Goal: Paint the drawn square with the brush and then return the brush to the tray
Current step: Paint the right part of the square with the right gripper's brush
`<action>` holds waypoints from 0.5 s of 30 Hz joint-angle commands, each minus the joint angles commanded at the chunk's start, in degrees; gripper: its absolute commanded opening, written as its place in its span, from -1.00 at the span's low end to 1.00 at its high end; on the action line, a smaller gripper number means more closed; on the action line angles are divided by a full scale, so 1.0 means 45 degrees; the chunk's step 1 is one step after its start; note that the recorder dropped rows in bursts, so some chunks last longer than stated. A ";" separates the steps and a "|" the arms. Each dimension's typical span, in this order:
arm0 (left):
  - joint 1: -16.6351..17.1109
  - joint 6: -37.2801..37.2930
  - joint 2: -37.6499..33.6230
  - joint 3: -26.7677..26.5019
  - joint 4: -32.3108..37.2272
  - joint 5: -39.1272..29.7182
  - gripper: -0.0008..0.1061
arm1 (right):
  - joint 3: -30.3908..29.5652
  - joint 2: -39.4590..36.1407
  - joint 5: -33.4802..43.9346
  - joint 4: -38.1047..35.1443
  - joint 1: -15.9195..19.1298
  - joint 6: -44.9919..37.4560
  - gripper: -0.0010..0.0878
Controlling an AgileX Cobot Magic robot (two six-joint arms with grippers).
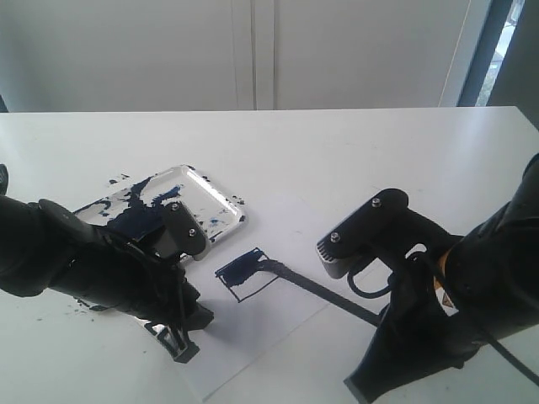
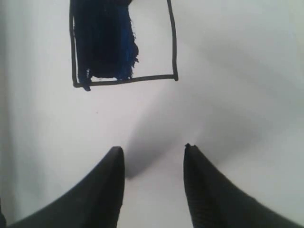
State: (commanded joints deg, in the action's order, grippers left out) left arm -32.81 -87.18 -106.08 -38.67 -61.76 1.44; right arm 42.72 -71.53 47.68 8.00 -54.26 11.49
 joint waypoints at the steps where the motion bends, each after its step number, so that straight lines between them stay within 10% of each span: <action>1: 0.0000 0.0000 0.0000 0.0000 0.0000 0.0000 -0.10 | 0.0000 0.0000 0.0000 -0.0454 0.0000 -0.0398 -0.98; 15: 0.0000 0.0000 0.0000 0.0000 0.0000 0.0080 -0.10 | 0.0000 0.0000 0.0188 -0.2235 0.0000 -0.1954 -0.98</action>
State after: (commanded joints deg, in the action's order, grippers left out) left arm -32.81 -87.18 -106.08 -38.67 -61.76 1.80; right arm 42.72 -71.53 48.53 -2.06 -54.26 2.70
